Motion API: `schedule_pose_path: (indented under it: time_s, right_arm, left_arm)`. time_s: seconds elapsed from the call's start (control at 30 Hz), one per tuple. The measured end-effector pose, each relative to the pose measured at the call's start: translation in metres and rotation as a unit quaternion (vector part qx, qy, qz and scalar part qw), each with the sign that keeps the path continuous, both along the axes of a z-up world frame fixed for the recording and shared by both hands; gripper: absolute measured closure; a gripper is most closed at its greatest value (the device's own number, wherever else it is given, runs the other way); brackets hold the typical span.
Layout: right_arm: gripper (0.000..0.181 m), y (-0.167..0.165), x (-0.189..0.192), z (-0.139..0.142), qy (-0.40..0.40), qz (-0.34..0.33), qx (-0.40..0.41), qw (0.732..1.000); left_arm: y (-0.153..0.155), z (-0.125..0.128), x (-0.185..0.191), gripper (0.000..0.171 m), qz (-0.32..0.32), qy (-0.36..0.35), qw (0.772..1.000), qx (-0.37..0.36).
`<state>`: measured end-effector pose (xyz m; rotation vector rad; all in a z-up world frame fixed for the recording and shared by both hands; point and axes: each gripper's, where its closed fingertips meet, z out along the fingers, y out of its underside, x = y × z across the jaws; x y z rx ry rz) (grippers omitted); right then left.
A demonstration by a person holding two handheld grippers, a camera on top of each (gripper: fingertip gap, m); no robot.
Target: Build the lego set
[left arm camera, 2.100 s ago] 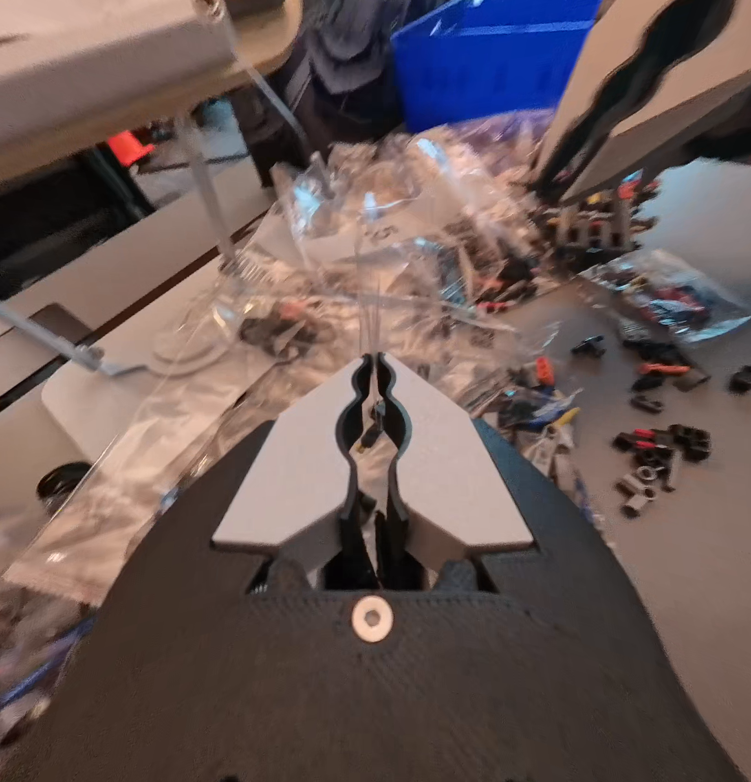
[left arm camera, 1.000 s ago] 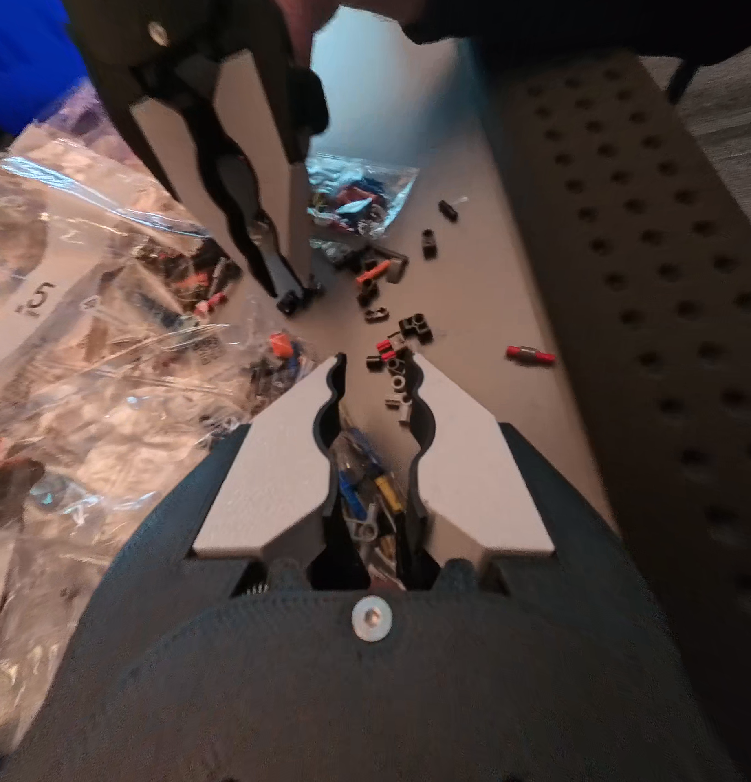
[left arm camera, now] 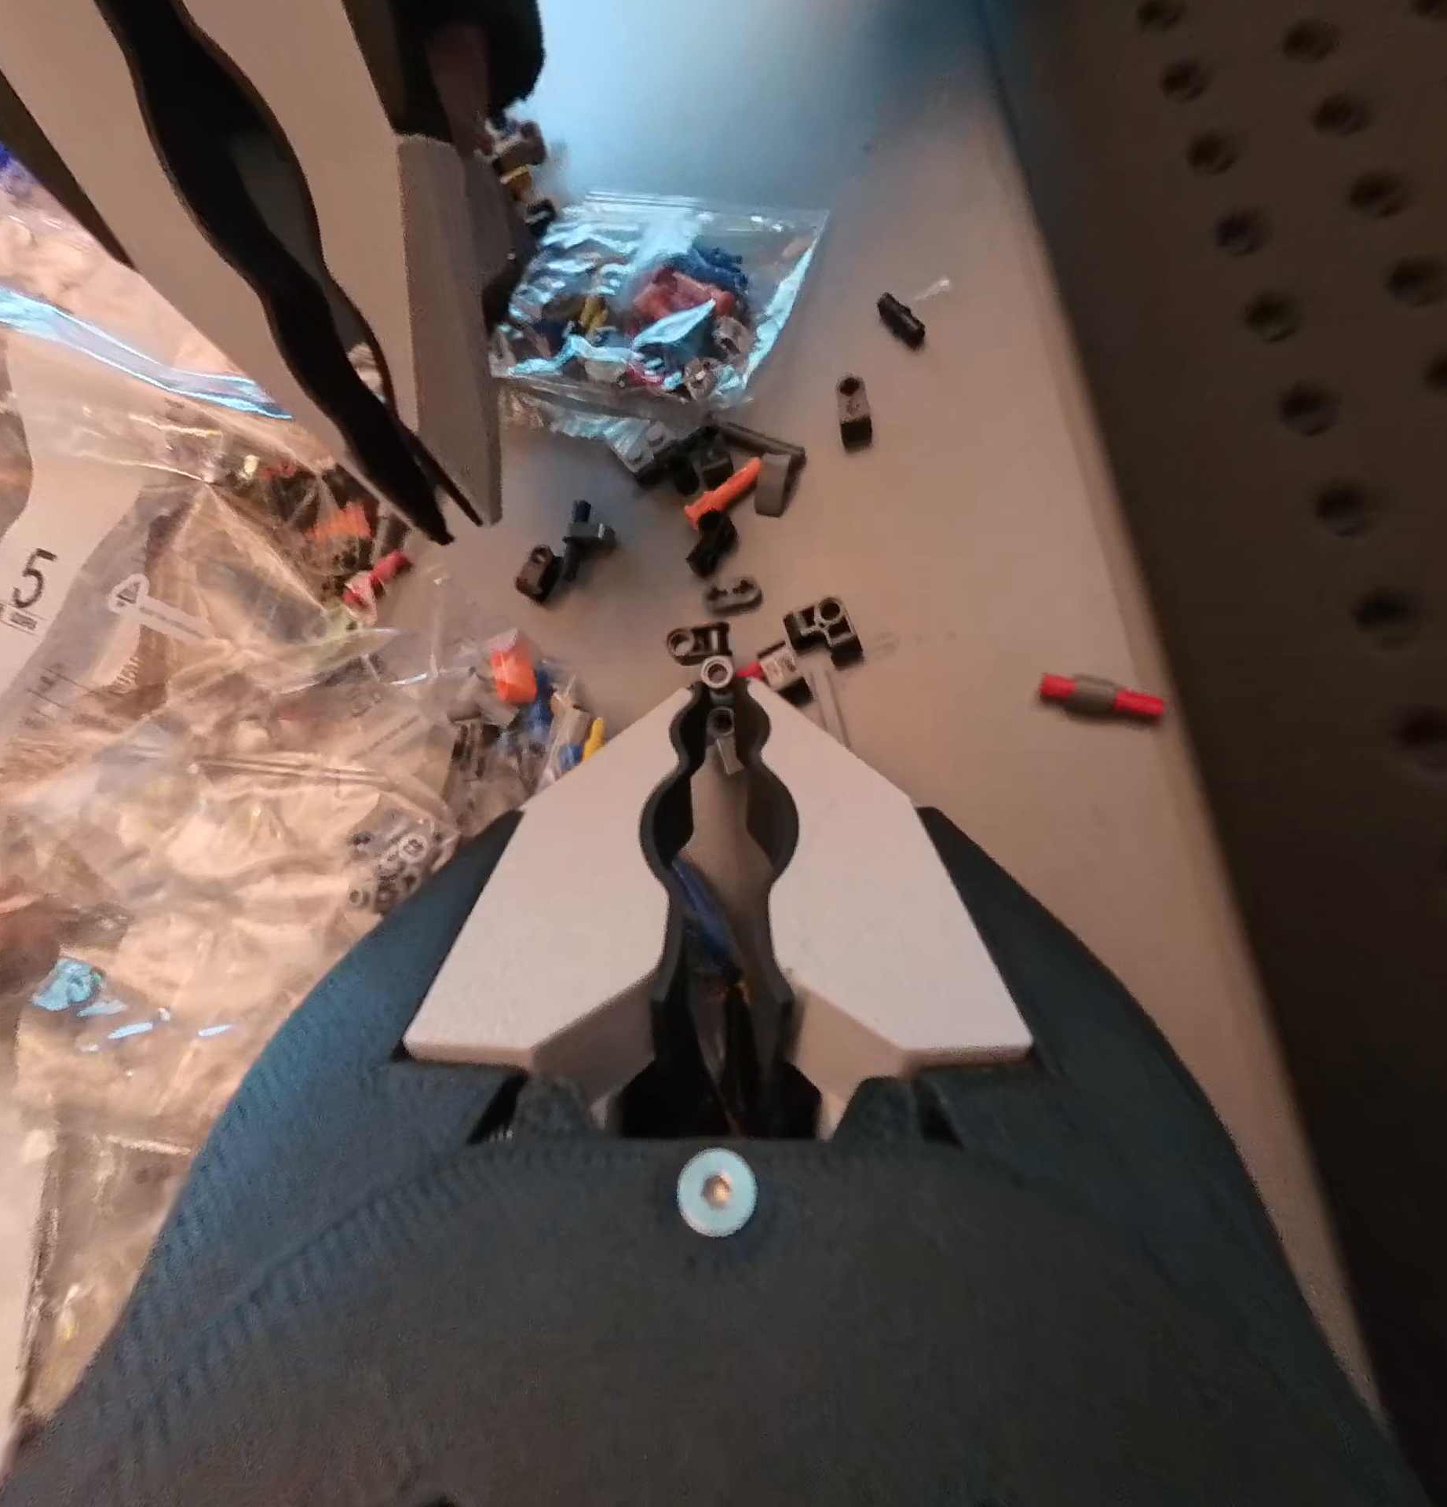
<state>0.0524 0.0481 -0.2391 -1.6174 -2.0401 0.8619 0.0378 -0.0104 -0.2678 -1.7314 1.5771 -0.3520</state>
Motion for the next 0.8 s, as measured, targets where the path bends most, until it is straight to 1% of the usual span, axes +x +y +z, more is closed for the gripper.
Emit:
schedule_pose_path:
  time_s: [0.07, 0.17, 0.3, 0.4, 0.5, 0.63, 0.73, 0.8]
  right_arm:
    - [0.172, -0.001, 0.0, 0.002, 0.004, 0.001, -0.004, 1.0]
    - [0.168, -0.007, -0.002, 0.006, 0.015, 0.01, -0.019, 1.0]
    - [0.16, -0.021, -0.01, 0.011, 0.029, 0.023, -0.075, 0.996]
    - [0.16, -0.028, -0.017, 0.013, 0.039, 0.026, -0.114, 0.992]
    - [0.161, -0.029, -0.022, 0.018, 0.051, 0.017, -0.149, 0.987]
    - [0.171, -0.029, -0.025, 0.03, 0.078, 0.01, -0.194, 0.978]
    - [0.173, -0.028, -0.025, 0.03, 0.078, 0.008, -0.191, 0.978]
    - [0.174, -0.027, -0.025, 0.029, 0.076, 0.005, -0.189, 0.979]
  left_arm:
    - [0.01, 0.004, -0.001, 0.167, 0.018, 0.004, 0.999, 0.032]
    - [0.019, 0.018, -0.003, 0.168, 0.039, -0.025, 0.998, 0.052]
    - [0.029, 0.036, -0.005, 0.168, 0.061, -0.044, 0.991, 0.111]
    - [0.034, 0.046, -0.005, 0.169, 0.068, -0.045, 0.984, 0.155]
    - [0.037, 0.049, -0.005, 0.168, 0.068, -0.028, 0.979, 0.192]
    - [0.038, 0.053, -0.004, 0.171, 0.067, -0.014, 0.971, 0.227]
    - [0.039, 0.053, -0.004, 0.171, 0.067, -0.004, 0.969, 0.238]
    - [0.039, 0.051, -0.005, 0.171, 0.068, -0.005, 0.97, 0.233]
